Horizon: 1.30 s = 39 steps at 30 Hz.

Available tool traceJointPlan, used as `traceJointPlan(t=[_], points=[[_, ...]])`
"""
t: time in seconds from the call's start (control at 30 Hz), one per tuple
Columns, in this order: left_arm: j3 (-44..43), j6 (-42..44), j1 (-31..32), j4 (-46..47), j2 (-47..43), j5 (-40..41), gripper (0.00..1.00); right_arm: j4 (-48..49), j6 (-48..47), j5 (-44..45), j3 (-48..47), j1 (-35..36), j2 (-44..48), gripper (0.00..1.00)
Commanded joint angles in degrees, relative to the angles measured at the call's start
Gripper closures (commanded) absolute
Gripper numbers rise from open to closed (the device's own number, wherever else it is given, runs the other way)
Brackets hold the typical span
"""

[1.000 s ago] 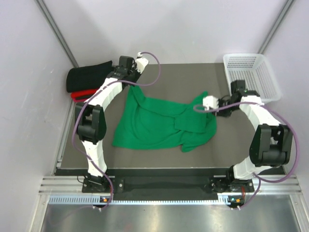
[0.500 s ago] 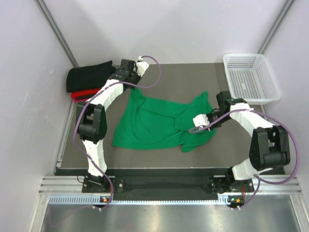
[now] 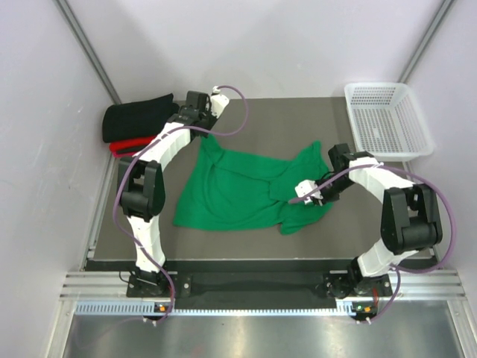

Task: Fold and stack the t-shirts
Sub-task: Flatten the tshirt out

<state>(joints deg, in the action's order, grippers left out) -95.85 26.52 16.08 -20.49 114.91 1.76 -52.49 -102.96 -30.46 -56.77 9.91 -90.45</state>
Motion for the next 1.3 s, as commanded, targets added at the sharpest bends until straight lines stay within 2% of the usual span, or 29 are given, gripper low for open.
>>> traceJointPlan(t=[0.0, 0.7, 0.83, 0.93, 0.97, 1.07, 1.13, 1.27], points=[[0.0, -0.2, 0.1, 3.2, 0.0, 0.7, 1.0, -0.9, -0.4, -1.2, -1.9, 0.9, -1.2, 0.75], [-0.7, -0.2, 0.5, 3.5, 0.9, 1.7, 1.0, 2.4, 2.4, 1.5, -1.8, 1.1, -4.6, 0.78], [-0.7, 0.0, 0.5, 3.7, 0.9, 1.8, 1.0, 2.6, 2.8, 2.0, -2.0, 1.2, -4.7, 0.84], [-0.7, 0.0, 0.5, 3.7, 1.0, 1.8, 1.0, 2.5, 3.8, 2.2, -2.6, 1.2, -5.2, 0.94], [-0.8, -0.1, 0.5, 3.8, 1.0, 1.8, 1.0, 2.5, 4.0, 2.2, -2.7, 1.1, -5.1, 1.0], [-0.9, 0.0, 0.5, 3.8, 0.9, 1.8, 1.0, 3.1, 5.4, 1.9, -3.4, 1.1, -4.2, 1.0], [-0.7, 0.0, 0.5, 3.8, 0.8, 1.8, 1.0, 4.5, 8.8, 1.3, -5.4, 1.1, -2.9, 1.0], [0.5, 0.3, 0.4, 3.8, 0.1, 2.4, 1.0, 7.1, 18.0, -0.7, -16.2, 0.6, -0.8, 1.0]])
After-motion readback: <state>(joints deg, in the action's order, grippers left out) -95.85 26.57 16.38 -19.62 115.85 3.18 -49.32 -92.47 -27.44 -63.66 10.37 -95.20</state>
